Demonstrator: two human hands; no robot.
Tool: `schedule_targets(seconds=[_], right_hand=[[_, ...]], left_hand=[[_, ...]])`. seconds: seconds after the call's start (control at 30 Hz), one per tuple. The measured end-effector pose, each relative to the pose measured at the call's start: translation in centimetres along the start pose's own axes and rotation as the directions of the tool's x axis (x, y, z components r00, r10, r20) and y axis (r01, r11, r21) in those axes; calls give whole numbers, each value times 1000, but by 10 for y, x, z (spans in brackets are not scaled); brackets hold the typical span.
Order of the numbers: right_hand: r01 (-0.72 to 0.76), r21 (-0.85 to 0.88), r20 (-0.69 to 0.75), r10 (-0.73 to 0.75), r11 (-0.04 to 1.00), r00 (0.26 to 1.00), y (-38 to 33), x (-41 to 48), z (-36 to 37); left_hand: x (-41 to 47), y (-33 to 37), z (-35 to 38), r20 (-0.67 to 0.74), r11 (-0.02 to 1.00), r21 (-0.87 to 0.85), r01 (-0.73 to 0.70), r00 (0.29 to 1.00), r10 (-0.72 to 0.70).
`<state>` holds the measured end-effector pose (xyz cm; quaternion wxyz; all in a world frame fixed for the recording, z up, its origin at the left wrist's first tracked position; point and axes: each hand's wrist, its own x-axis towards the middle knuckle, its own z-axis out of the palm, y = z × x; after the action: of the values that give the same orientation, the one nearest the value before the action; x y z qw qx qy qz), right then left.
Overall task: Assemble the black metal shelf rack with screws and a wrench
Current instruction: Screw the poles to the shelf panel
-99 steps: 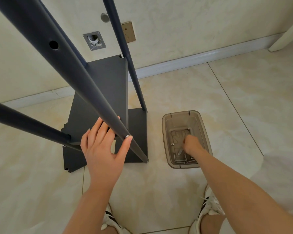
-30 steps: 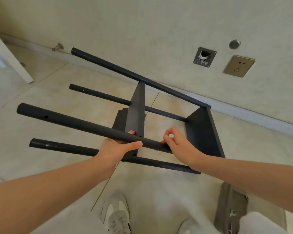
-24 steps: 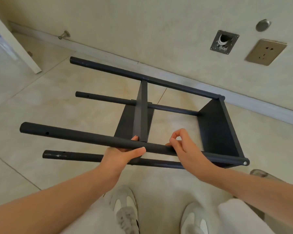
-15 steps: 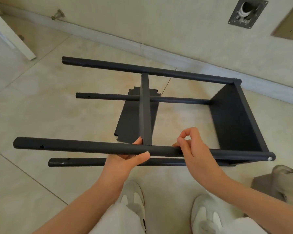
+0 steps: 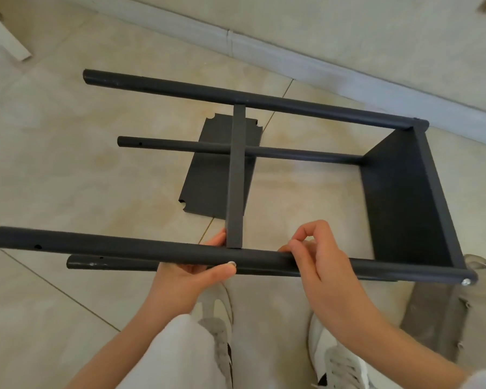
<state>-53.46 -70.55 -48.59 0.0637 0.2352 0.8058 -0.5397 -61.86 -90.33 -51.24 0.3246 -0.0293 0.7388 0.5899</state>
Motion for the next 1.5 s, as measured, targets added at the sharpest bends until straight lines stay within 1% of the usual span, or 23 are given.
schedule_targets(seconds=[0.1, 0.33, 0.53, 0.6, 0.67, 0.73, 0.77, 0.87, 0.93, 0.97, 1.0, 1.03, 1.1, 1.13, 1.17, 1.27, 1.33, 1.4, 1.5], right_hand=[[-17, 32, -20, 17, 999, 1000, 9, -4, -4], [-20, 21, -81, 22, 1000, 996, 21, -6, -16], [-25, 30, -125, 29, 999, 992, 26, -5, -22], [-29, 38, -129, 34, 999, 991, 27, -4, -24], [-29, 35, -125, 33, 999, 992, 28, -3, -24], [-32, 24, -118, 35, 999, 992, 30, -3, -22], [-34, 15, -113, 35, 999, 993, 31, -2, -20], [-39, -17, -102, 37, 999, 994, 35, -2, -16], [-40, -35, -94, 36, 999, 995, 36, -3, -16], [-44, -43, -85, 41, 998, 996, 37, -3, -17], [-51, -49, -76, 48, 997, 996, 37, -3, -17], [-56, -54, -69, 53, 997, 996, 37, -3, -18], [-66, -56, -62, 62, 996, 996, 36, -2, -17], [-71, -56, -61, 68, 996, 996, 35, -2, -17], [-77, -62, -58, 73, 995, 996, 34, -2, -18], [-79, -182, -7, 79, 980, 997, 30, 1, -22], [-98, -243, 37, 110, 965, 993, 26, 8, -29], [-123, -274, 100, 156, 954, 983, 22, 19, -38], [-146, -317, 232, 226, 937, 946, 14, 40, -52]], left_hand=[[-2, -6, 9, 38, 1000, -16, 10, 999, -9], [10, -12, 27, 97, 999, -30, 44, 994, -41], [17, -9, 40, 112, 998, -56, 32, 993, -26], [17, -7, 44, 88, 998, -55, 43, 995, -38], [14, -7, 46, 39, 999, -10, 47, 998, -47], [9, -8, 48, 13, 992, 125, 22, 1000, -24], [6, -9, 49, 14, 980, 199, 5, 1000, -8], [1, -9, 49, 9, 953, 303, -16, 1000, 13], [1, -6, 46, 33, 913, 407, -19, 999, 7], [1, -4, 44, 43, 869, 494, -27, 999, 7], [1, -1, 42, 48, 802, 596, -47, 999, 23], [2, 1, 39, 47, 707, 703, -73, 997, 56], [3, 11, 36, 43, 458, 884, -98, 991, 129], [4, 16, 35, 49, 339, 936, -98, 987, 150], [6, 21, 34, 64, 243, 964, -105, 983, 171], [13, 35, 32, 178, 30, 981, -193, 945, 274], [18, 49, 29, 289, -68, 957, -283, 893, 344], [26, 65, 28, 396, -139, 918, -371, 853, 340], [40, 76, 30, 521, -258, 849, -461, 813, 260]])
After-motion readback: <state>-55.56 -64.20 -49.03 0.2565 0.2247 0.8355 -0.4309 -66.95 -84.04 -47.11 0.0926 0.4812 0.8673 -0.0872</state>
